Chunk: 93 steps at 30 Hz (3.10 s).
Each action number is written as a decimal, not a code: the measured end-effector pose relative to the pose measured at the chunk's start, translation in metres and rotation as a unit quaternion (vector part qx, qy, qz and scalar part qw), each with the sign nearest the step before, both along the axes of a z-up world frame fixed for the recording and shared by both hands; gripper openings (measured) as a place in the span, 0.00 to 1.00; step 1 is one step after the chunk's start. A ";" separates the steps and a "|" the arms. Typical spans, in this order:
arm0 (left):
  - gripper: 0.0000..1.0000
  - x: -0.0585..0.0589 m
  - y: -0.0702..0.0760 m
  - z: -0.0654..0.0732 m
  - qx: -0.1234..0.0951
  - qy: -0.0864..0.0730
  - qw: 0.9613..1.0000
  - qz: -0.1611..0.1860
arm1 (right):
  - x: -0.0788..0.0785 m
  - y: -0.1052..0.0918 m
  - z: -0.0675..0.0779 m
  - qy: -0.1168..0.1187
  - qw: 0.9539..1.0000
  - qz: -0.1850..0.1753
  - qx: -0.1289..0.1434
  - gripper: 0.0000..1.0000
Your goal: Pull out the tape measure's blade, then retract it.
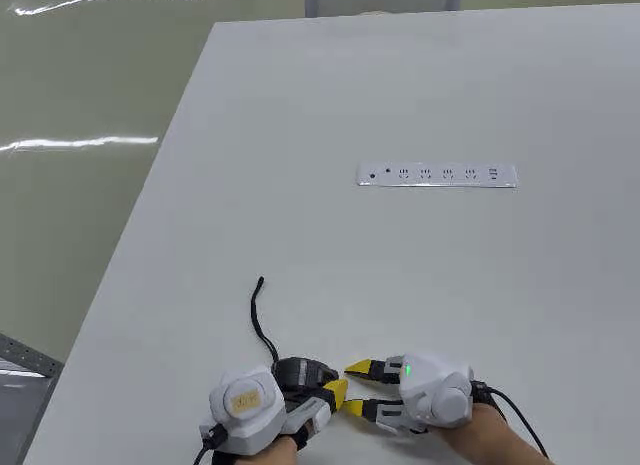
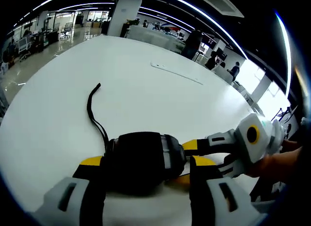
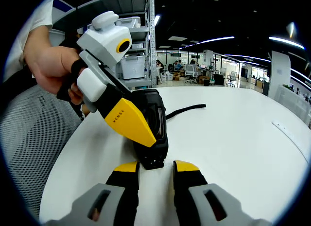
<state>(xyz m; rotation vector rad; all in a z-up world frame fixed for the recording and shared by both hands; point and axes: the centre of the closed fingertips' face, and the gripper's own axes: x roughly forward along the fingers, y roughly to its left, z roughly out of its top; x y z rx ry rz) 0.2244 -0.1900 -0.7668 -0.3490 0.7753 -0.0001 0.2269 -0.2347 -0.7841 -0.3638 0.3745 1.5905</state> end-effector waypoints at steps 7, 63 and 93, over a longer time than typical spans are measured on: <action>0.71 -0.002 -0.002 0.000 0.006 -0.002 1.000 -0.021 | -0.002 0.000 0.001 0.003 1.000 -0.002 0.001 0.29; 0.67 -0.024 0.013 -0.001 0.052 -0.016 0.976 -0.209 | -0.010 -0.040 0.024 0.035 0.997 -0.068 -0.009 0.33; 0.71 -0.038 0.020 0.015 0.051 -0.069 0.962 -0.260 | -0.005 -0.085 0.041 0.016 0.992 -0.122 -0.006 0.43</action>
